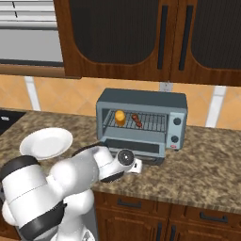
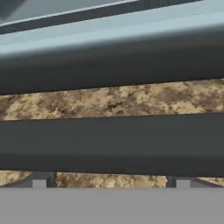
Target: Pick up the kebab skewer and baguette bread, and place them inside the toaster oven. Close the toaster oven door and start by setting the timer.
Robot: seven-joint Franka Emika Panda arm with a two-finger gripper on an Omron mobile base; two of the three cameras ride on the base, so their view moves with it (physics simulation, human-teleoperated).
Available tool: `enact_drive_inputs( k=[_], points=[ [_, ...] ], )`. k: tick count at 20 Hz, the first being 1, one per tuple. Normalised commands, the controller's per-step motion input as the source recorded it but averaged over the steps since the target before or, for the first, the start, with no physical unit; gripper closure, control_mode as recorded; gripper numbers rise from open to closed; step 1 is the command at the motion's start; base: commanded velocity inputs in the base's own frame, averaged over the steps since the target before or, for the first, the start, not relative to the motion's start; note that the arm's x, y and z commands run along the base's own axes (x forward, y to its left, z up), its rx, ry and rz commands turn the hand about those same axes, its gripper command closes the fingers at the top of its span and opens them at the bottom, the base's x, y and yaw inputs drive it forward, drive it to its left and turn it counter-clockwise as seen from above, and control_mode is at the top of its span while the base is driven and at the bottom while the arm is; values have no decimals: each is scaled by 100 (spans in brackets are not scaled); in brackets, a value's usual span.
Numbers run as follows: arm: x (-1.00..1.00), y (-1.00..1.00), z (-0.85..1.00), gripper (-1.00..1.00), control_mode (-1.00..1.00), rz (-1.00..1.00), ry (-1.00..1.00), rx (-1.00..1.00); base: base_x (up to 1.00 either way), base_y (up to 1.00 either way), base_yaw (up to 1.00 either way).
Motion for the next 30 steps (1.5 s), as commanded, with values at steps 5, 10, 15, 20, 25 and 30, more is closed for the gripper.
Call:
enact_drive_inputs(
  k=[5,10,15,20,25,30],
  points=[
    [34,0,92,-100,-100,0,-2,0,0,0,0],
    [38,0,91,-100,-100,0,0,0,0,0,0],
    [46,0,53,-100,-100,0,1,0,0,0,0],
    [46,0,18,-100,-100,0,5,-1,0,0,0],
    [42,0,1,-100,-100,0,8,-4,0,0,0],
    [38,0,0,-100,-100,0,9,-8,0,0,0]
  ],
)
